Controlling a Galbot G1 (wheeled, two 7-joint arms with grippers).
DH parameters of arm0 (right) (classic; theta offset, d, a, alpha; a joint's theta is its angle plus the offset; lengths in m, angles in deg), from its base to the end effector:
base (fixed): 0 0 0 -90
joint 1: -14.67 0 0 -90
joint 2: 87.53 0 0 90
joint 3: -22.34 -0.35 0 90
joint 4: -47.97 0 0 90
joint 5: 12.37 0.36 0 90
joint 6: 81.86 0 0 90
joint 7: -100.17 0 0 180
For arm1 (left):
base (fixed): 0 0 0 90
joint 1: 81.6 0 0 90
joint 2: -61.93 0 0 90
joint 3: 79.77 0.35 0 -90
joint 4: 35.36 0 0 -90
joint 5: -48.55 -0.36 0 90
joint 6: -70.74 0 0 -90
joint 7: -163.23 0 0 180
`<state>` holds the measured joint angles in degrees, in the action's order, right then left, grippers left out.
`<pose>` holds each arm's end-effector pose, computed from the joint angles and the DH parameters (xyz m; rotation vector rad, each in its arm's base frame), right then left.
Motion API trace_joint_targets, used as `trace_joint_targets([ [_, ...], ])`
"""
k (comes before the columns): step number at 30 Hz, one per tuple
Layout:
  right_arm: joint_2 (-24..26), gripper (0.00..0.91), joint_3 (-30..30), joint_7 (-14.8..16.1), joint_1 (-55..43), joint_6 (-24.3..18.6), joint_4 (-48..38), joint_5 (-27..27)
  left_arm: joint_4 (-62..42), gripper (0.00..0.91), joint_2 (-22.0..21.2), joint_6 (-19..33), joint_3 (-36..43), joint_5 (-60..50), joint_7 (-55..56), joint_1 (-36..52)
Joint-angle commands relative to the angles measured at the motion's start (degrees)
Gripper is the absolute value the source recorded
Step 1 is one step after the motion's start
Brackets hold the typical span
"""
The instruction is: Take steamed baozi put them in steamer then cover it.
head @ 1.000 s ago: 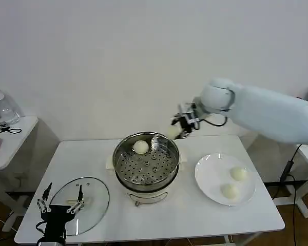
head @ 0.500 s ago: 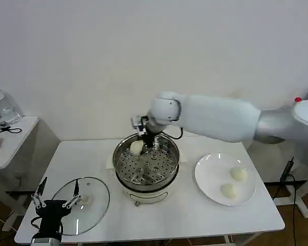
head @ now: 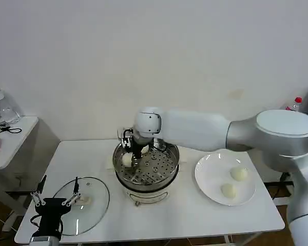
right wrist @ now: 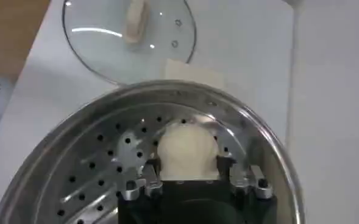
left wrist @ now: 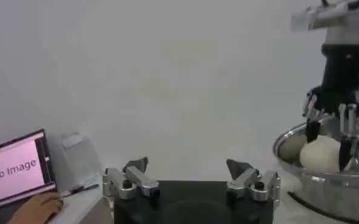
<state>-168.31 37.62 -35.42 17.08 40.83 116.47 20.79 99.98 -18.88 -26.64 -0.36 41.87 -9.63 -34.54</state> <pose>0.5233 0.2417 -0.1104 1.5320 -1.4641 1.4397 0.1240 0.0609 -0.2319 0.2621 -3.0306 -0.5557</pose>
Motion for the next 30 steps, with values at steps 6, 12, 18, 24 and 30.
trace_joint_targets([
  [6, -2.25, 0.715, -0.19, -0.16, 1.97, 0.88, -3.72, -1.15, 0.19, 0.907, 0.0, -0.04, -0.07, 0.08, -0.01, -0.08],
  [12, -2.1, 0.907, -0.37, -0.2, 2.54, 0.7, -4.06, -1.98, 0.26, 0.907, -0.1, -0.05, 0.06, 0.05, -0.02, 0.0],
  [18, -0.3, 0.907, -1.04, -0.46, 1.16, 0.28, -1.46, -1.34, 0.48, 0.907, -0.12, -0.06, 0.06, 0.02, -0.05, -0.2],
  [24, 6.0, 0.907, -1.55, -1.06, -4.84, 0.48, 6.66, 0.87, 0.67, 0.907, 0.05, -0.26, 0.38, 0.01, -0.19, -0.01],
  [30, 20.77, 0.907, -0.15, 4.31, -10.47, -4.29, 17.25, -3.28, 0.37, 0.907, 0.36, -0.38, 1.12, 0.2, -0.31, 0.14],
])
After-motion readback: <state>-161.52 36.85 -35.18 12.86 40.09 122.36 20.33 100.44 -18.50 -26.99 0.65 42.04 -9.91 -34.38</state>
